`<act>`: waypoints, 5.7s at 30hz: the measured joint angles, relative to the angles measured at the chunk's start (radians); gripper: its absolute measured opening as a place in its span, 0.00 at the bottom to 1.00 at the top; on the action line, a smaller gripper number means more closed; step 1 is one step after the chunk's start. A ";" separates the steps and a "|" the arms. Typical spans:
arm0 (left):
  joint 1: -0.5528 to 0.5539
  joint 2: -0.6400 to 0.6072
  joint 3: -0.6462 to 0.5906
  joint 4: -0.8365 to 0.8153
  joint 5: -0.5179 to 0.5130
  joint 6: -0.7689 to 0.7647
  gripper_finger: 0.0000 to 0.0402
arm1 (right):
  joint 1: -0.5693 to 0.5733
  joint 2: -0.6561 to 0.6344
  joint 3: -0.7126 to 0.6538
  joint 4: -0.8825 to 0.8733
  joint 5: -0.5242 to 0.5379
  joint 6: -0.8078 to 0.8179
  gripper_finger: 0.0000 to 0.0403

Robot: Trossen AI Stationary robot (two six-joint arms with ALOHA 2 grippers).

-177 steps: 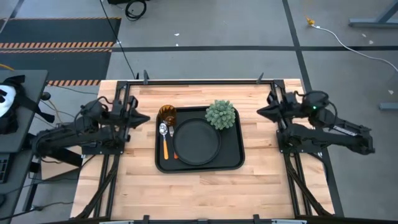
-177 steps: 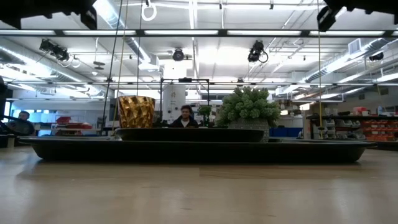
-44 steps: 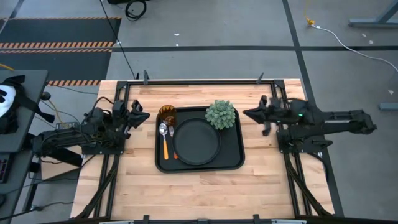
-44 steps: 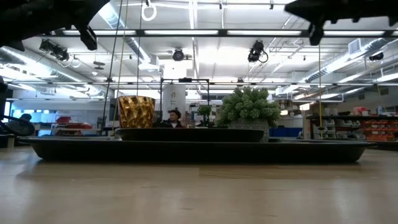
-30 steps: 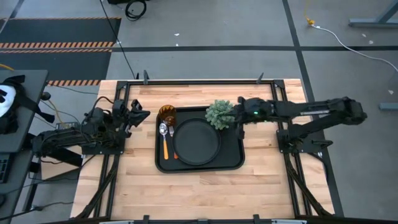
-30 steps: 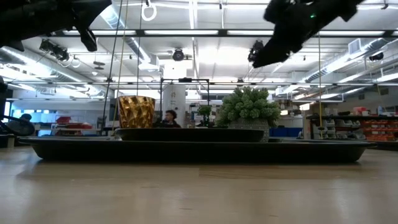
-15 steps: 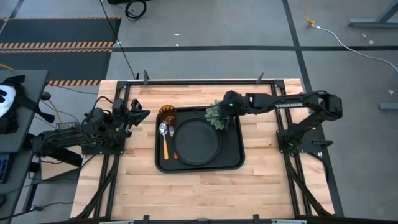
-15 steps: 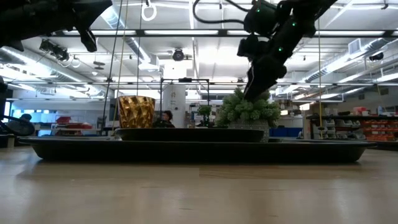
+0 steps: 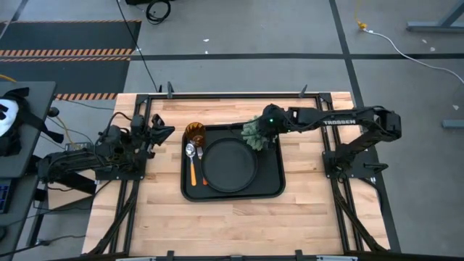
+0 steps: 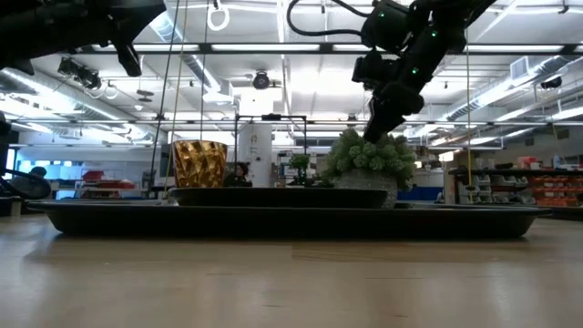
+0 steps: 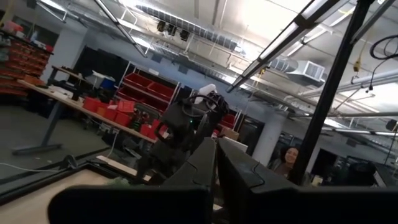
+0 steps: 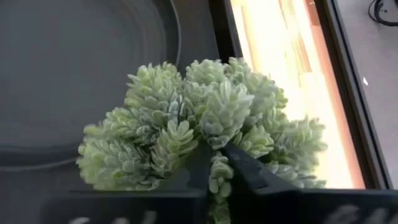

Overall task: Pick and place plate/cup/fork/spoon on tray
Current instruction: Remove the gray potted plant from the black serving tray, then return to Home Position

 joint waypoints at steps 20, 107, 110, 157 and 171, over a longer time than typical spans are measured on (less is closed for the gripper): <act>0.000 0.025 0.104 -0.089 -0.017 0.041 0.04 | -0.412 -0.102 0.059 -0.282 0.226 0.222 0.04; -0.197 -0.069 0.107 -0.350 -0.045 0.434 0.09 | 0.336 -1.332 -0.772 0.472 -0.145 0.454 0.15; -0.197 -0.114 0.042 -0.298 -0.046 0.427 0.09 | 0.336 -1.340 -0.799 0.481 -0.108 0.476 0.15; -0.197 -0.176 -0.127 -0.519 -0.175 0.362 0.09 | 0.229 -1.378 -0.947 0.459 -0.046 0.218 0.15; -0.197 -0.176 -0.127 -0.517 -0.175 0.362 0.09 | 0.229 -1.378 -0.947 0.462 -0.047 0.218 0.15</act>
